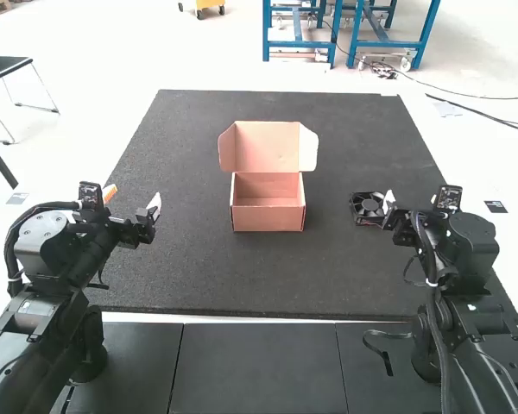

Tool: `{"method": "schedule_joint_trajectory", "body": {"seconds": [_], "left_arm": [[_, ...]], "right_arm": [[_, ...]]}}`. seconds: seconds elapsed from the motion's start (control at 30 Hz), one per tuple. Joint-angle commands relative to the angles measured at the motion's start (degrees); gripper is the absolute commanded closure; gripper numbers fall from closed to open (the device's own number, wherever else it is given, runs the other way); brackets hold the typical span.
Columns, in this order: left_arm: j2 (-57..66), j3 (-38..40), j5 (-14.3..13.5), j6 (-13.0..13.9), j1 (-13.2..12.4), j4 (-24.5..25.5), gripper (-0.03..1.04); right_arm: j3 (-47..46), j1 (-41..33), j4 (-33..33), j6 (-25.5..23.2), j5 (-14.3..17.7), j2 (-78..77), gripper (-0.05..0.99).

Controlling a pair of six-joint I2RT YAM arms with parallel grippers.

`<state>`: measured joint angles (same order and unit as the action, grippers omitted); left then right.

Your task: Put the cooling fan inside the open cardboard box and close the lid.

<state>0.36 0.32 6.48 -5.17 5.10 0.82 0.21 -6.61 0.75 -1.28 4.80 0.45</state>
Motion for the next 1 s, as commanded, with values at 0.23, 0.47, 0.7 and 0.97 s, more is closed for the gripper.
{"method": "schedule_joint_trajectory", "body": {"seconds": [0.23,0.47,0.7,0.97], "left_arm": [[-0.4,-0.4,0.1,0.8,-0.7,-0.4,0.05],[-0.4,-0.3,0.1,0.8,-1.0,-0.3,0.05],[-0.4,-0.4,0.1,0.3,-2.3,-1.5,0.05],[-0.4,-0.4,-1.0,-1.2,-2.9,-4.6,0.05]], "right_arm": [[-0.2,0.5,0.6,0.0,1.2,-0.5,0.03],[-0.2,0.5,0.6,-0.2,1.3,-0.5,0.03],[-0.3,0.3,2.8,-0.5,1.1,-0.5,0.02],[-0.3,0.5,6.8,0.5,1.0,-0.5,0.02]]}}
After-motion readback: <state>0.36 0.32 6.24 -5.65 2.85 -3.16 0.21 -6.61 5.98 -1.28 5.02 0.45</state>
